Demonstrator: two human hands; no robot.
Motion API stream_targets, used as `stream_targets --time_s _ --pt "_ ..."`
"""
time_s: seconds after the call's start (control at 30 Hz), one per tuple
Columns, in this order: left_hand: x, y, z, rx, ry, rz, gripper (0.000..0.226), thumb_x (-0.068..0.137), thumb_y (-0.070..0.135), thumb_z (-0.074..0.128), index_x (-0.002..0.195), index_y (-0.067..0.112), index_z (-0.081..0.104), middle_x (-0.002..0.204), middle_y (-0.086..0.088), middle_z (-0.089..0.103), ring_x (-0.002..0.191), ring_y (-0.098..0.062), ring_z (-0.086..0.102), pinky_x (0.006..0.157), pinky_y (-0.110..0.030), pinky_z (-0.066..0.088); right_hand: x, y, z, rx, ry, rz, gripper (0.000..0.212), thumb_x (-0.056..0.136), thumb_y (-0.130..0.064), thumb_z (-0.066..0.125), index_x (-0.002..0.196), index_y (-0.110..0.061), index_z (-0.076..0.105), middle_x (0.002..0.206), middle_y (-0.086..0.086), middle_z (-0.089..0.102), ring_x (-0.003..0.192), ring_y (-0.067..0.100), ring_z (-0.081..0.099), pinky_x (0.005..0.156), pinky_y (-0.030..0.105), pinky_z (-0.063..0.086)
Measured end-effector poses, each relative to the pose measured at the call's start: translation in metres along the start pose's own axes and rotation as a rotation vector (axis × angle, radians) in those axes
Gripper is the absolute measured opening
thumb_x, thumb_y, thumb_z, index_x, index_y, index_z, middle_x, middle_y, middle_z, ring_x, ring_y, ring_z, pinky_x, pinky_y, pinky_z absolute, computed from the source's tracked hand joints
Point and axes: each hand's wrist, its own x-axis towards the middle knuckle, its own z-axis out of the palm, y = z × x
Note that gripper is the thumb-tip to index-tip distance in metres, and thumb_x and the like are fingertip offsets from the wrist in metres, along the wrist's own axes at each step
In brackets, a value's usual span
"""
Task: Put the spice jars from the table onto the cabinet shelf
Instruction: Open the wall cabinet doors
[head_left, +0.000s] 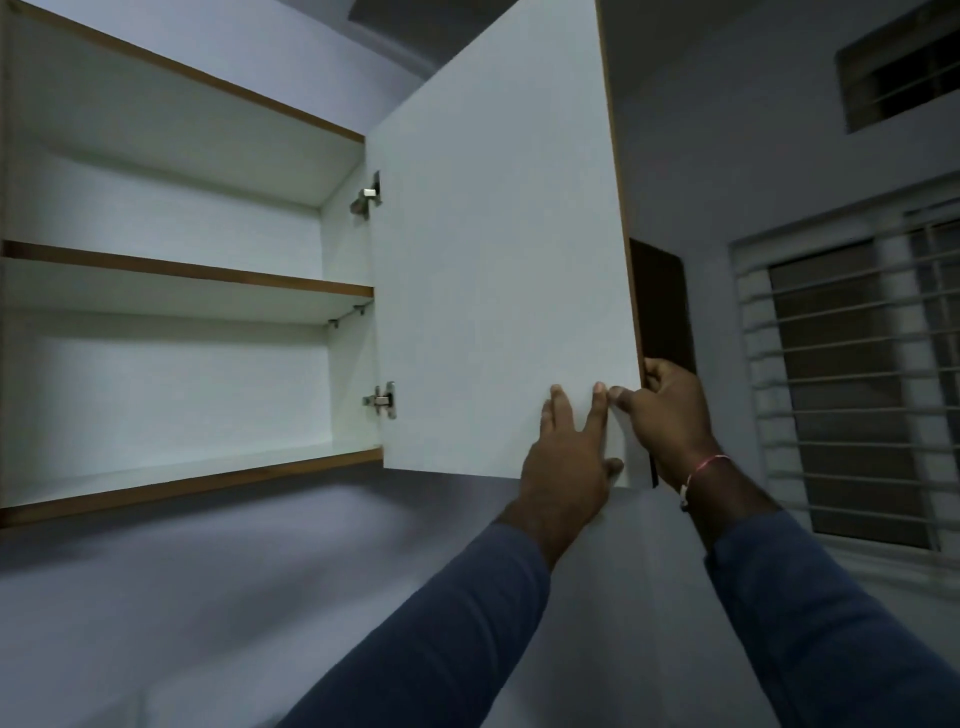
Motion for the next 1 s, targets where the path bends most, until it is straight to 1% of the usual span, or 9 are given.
stream_targets --time_s 0.1,0.23,0.3,0.4,0.47,0.67,0.83,0.9,1.0 --pt "0.001 -0.004 0.001 0.023 0.003 0.018 0.089 0.093 0.043 0.056 0.153 0.031 -0.008 0.161 -0.018 -0.011 0.150 -0.034 0.002 0.111 -0.044 0.036 0.001 0.009 0.006 -0.037 0.045 -0.046 0.037 0.088 -0.005 0.066 0.124 -0.009 0.059 0.114 0.003 0.067 0.088 0.005 0.064 0.057 0.004 0.046" --pt "-0.007 -0.012 -0.012 -0.061 0.024 0.055 0.084 0.092 0.042 0.058 0.153 0.032 0.001 0.162 -0.016 0.000 0.149 -0.033 0.011 0.115 -0.045 0.032 -0.024 0.009 0.029 -0.086 0.282 -0.194 0.048 0.089 -0.006 0.062 0.136 -0.013 0.049 0.136 0.006 0.052 0.119 0.009 0.049 0.076 -0.003 0.042" --pt "-0.013 -0.019 -0.022 -0.143 0.042 0.036 0.072 0.093 0.035 0.058 0.152 0.029 0.019 0.160 -0.012 0.019 0.143 -0.029 0.030 0.112 -0.043 0.037 -0.036 0.006 0.042 -0.253 0.370 -0.499 0.043 0.088 -0.004 0.060 0.130 -0.009 0.053 0.138 0.010 0.044 0.129 0.016 0.041 0.104 0.018 0.041" --pt "-0.028 -0.048 -0.040 -0.088 0.095 0.020 0.033 0.087 0.022 0.063 0.118 0.012 0.061 0.119 -0.010 0.066 0.105 -0.028 0.064 0.085 -0.036 0.052 -0.045 0.004 0.070 -0.340 0.322 -0.884 0.020 0.088 -0.002 0.061 0.108 -0.002 0.066 0.122 0.018 0.058 0.125 0.029 0.048 0.110 0.048 0.036" --pt "-0.043 -0.076 -0.053 -0.054 0.110 -0.032 0.020 0.085 0.022 0.065 0.100 0.008 0.067 0.097 -0.010 0.071 0.086 -0.028 0.066 0.073 -0.034 0.051 -0.053 -0.005 0.097 -0.262 0.239 -0.888 0.012 0.089 -0.006 0.062 0.098 -0.002 0.070 0.107 0.015 0.066 0.111 0.026 0.056 0.100 0.045 0.045" --pt "-0.106 -0.178 -0.119 0.195 0.152 -0.153 0.017 0.089 0.021 0.061 0.097 0.007 0.069 0.091 -0.011 0.071 0.081 -0.027 0.066 0.069 -0.034 0.052 -0.119 -0.039 0.213 0.023 -0.051 -0.628 0.021 0.087 0.000 0.064 0.107 -0.006 0.068 0.097 0.006 0.070 0.093 0.021 0.064 0.085 0.035 0.052" --pt "-0.163 -0.267 -0.195 0.480 0.018 -0.352 0.057 0.087 0.027 0.063 0.137 0.008 0.045 0.145 -0.017 0.043 0.138 -0.033 0.035 0.106 -0.045 0.039 -0.174 -0.079 0.307 0.193 -0.229 -0.471 0.015 0.089 -0.005 0.060 0.101 -0.011 0.068 0.089 0.000 0.071 0.082 0.013 0.064 0.078 0.028 0.052" --pt "-0.192 -0.299 -0.227 0.567 -0.043 -0.460 0.071 0.086 0.028 0.064 0.146 0.008 0.031 0.157 -0.020 0.022 0.147 -0.034 0.016 0.116 -0.047 0.026 -0.195 -0.092 0.346 0.174 -0.361 -0.413 0.014 0.094 -0.012 0.053 0.101 -0.013 0.066 0.086 0.003 0.072 0.082 0.019 0.067 0.076 0.034 0.053" --pt "-0.223 -0.332 -0.265 0.734 -0.024 -0.508 0.071 0.085 0.027 0.063 0.145 0.009 0.028 0.156 -0.021 0.020 0.146 -0.036 0.015 0.116 -0.049 0.025 -0.218 -0.105 0.399 0.070 -0.543 -0.409 0.021 0.099 -0.020 0.044 0.110 -0.012 0.060 0.086 0.012 0.071 0.084 0.031 0.066 0.075 0.040 0.053"
